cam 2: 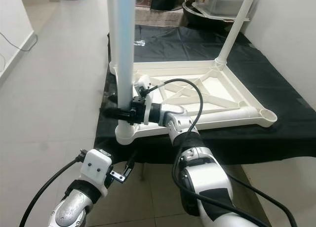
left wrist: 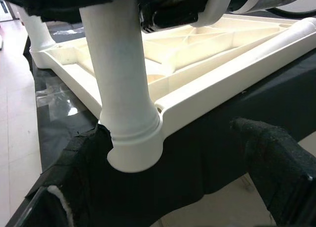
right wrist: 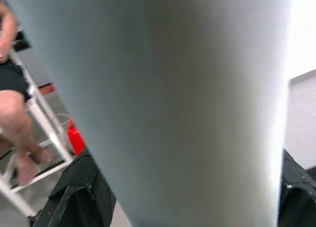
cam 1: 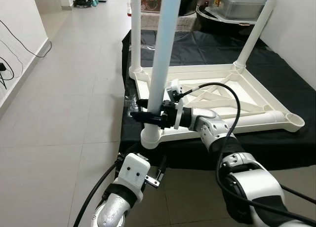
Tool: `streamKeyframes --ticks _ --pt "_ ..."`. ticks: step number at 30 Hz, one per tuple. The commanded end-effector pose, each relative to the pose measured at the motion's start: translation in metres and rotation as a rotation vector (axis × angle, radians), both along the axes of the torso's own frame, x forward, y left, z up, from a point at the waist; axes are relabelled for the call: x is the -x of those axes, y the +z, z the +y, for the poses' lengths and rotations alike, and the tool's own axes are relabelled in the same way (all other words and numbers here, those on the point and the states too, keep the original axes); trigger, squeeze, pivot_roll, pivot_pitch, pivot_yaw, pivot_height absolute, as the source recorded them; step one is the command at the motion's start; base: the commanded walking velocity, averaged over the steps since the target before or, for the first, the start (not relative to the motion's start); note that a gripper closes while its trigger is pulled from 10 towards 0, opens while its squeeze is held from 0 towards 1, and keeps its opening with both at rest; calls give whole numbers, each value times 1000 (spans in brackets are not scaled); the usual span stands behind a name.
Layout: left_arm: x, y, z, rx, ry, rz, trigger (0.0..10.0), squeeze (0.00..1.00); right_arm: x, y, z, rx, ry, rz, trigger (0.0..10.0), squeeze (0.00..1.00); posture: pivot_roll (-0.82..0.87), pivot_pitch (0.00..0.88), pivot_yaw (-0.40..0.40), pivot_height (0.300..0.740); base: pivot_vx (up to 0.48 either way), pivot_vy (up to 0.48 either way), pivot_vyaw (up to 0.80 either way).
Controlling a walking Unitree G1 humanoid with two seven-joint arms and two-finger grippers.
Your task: Building children table
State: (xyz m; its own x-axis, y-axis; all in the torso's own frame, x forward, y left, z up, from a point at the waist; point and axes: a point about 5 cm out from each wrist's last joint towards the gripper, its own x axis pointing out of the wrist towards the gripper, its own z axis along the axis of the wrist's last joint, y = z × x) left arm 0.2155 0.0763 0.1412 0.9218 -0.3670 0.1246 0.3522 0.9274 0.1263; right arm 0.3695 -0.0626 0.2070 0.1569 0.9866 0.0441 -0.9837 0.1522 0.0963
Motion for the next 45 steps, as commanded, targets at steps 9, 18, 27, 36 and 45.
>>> streamKeyframes --ticks 9,18,27,36,45 --pt "3 -2 -2 -9 -5 15 10000 0 -19 -8 5 18 -485 -64 0 0 127 121 -114 740 0 0 0" --pt "2 -3 -3 -10 -12 16 10000 0 -33 -13 -67 -49 -1569 52 0 0 111 120 -102 740 0 0 0" --pt "1 -2 -2 -11 -8 14 10000 0 -17 -31 -39 -114 -1706 187 0 0 120 119 -106 740 0 0 0" --pt "1 -2 -2 -12 -8 14 10000 0 -21 -7 -27 -214 -1475 30 10000 0 115 119 -103 740 0 0 0" --pt "-1 -2 -3 -9 -10 12 10000 0 -20 5 -28 -204 -757 -5 10000 0 111 115 -105 740 0 0 0"
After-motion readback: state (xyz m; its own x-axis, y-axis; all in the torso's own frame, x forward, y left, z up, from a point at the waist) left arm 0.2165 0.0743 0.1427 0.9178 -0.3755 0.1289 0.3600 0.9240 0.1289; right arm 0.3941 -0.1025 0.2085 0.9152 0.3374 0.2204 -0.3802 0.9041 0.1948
